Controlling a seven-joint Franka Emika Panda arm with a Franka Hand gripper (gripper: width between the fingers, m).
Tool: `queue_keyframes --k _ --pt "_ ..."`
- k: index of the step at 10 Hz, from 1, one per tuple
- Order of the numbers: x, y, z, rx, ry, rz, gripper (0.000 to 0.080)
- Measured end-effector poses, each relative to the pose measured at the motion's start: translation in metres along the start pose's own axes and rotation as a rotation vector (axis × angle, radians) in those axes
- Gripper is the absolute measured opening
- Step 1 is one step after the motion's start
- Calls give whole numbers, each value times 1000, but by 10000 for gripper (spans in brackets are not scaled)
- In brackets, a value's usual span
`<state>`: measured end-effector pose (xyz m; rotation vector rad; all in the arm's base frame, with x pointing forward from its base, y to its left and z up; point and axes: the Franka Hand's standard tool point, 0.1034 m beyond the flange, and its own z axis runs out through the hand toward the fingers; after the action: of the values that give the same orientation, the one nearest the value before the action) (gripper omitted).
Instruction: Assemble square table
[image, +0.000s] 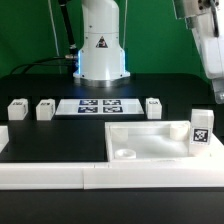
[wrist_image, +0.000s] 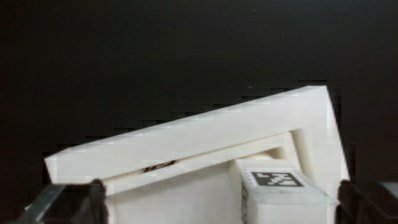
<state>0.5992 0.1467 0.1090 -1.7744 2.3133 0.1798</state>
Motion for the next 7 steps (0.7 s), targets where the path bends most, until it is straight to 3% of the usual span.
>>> queue_keyframes --k 7 --pt "0 0 1 -1 1 -1 648"
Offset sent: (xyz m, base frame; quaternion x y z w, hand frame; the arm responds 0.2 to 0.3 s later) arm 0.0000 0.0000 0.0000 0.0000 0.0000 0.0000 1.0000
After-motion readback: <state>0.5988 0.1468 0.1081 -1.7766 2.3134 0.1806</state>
